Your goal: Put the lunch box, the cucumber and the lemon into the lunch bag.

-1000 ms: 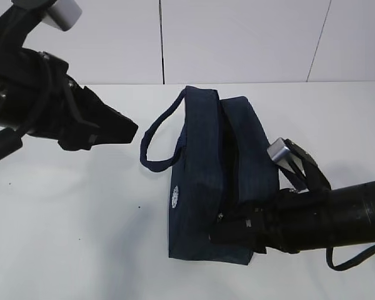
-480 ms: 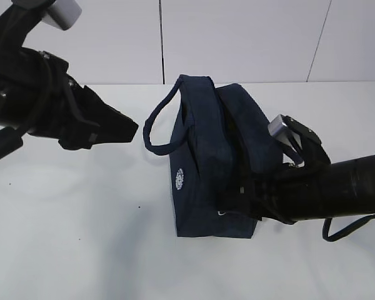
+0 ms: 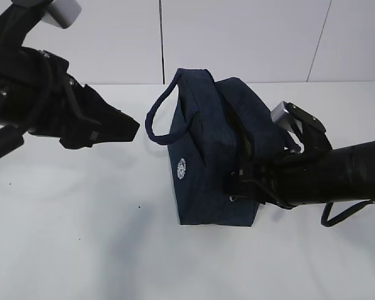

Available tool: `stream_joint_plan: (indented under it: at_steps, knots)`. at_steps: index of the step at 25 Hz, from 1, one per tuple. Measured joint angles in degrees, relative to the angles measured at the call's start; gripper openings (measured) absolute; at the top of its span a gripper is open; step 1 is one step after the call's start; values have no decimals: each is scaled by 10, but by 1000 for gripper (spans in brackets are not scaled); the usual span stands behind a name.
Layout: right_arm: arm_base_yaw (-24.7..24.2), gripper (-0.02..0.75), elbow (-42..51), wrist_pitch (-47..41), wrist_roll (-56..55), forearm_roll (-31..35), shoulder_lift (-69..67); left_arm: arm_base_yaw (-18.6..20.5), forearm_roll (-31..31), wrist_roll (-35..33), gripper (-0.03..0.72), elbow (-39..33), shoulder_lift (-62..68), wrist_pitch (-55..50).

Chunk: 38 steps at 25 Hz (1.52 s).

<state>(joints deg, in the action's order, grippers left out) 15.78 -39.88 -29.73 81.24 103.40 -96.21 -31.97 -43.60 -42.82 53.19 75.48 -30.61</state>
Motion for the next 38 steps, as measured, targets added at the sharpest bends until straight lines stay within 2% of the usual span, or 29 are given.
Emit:
stream_joint_plan:
  at_steps: [7, 15, 19, 38]
  knots:
    - [0, 184, -3, 0, 8, 1, -1, 0, -2, 0, 248, 0, 0, 0]
    - [0, 79, -4, -7, 10, -13, -18, 0, -9, 0, 246, 0, 0, 0]
    - [0, 0, -4, -15, 10, -26, -20, 0, -11, 0, 247, 0, 0, 0]
    - [0, 0, -4, -74, -37, -133, -8, 0, -11, 0, 241, 0, 0, 0]
